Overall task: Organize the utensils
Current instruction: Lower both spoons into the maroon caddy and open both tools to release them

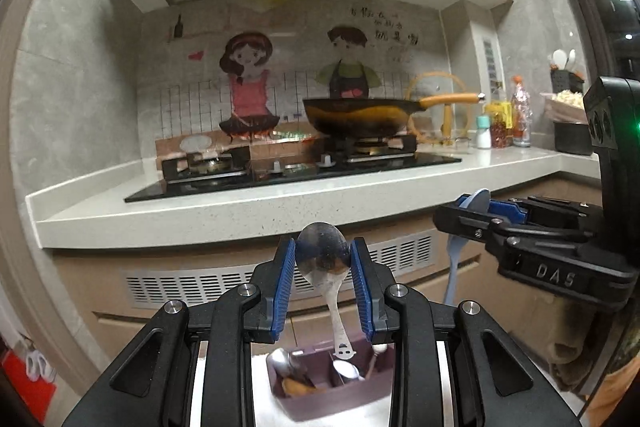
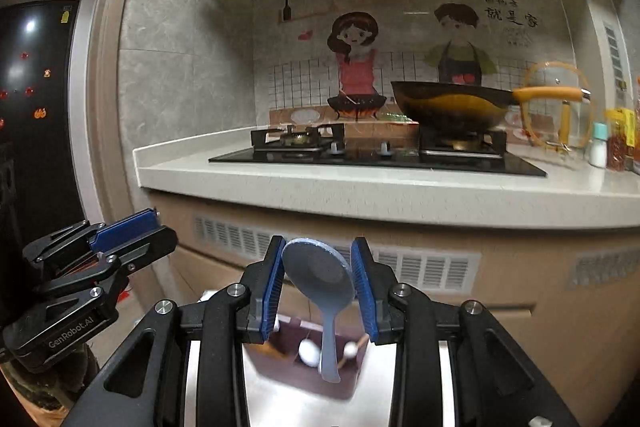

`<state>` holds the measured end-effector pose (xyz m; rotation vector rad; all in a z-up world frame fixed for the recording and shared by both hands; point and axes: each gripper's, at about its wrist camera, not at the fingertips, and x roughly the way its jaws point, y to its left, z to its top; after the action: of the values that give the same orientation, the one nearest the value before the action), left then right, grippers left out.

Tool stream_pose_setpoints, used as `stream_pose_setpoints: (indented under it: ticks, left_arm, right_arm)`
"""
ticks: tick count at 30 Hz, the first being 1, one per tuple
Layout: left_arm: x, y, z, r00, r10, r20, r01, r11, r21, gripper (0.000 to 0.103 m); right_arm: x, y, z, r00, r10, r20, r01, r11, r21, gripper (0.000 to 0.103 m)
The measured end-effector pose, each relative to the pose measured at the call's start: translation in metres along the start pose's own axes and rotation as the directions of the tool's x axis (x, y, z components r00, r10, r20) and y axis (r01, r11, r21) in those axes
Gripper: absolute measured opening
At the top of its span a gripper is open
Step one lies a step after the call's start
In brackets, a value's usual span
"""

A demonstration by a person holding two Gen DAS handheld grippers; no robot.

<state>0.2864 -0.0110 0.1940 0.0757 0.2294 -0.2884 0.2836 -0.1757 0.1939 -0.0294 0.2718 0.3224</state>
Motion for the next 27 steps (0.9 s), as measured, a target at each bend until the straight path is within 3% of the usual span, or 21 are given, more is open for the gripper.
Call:
stream_pose_setpoints:
  ticks: [8, 14, 18, 23, 27]
  left_arm:
    - [0.098, 0.015, -0.039, 0.987, -0.047, -0.156, 0.038, 0.997, -0.062, 0.029]
    - [0.157, 0.016, -0.092, 0.948, -0.106, -0.301, 0.076, 0.991, -0.11, 0.03]
    - [0.173, 0.014, -0.114, 0.929, -0.122, -0.35, 0.079, 0.988, -0.134, 0.03]
    - [0.173, 0.007, -0.127, 0.925, -0.122, -0.359, 0.076, 0.987, -0.14, 0.031]
    - [0.164, 0.003, -0.124, 0.935, -0.103, -0.341, 0.061, 0.99, -0.13, 0.04]
  right_arm:
    - [0.096, -0.028, -0.026, 0.992, 0.014, -0.127, -0.007, 0.998, 0.055, 0.031]
    - [0.156, -0.038, -0.077, 0.953, 0.042, -0.298, -0.013, 0.995, 0.1, 0.031]
    - [0.178, -0.044, -0.109, 0.922, 0.061, -0.383, -0.009, 0.991, 0.136, 0.031]
    - [0.185, -0.045, -0.133, 0.899, 0.059, -0.433, -0.001, 0.991, 0.133, 0.031]
    - [0.179, -0.049, -0.145, 0.89, 0.054, -0.453, 0.019, 0.988, 0.156, 0.045]
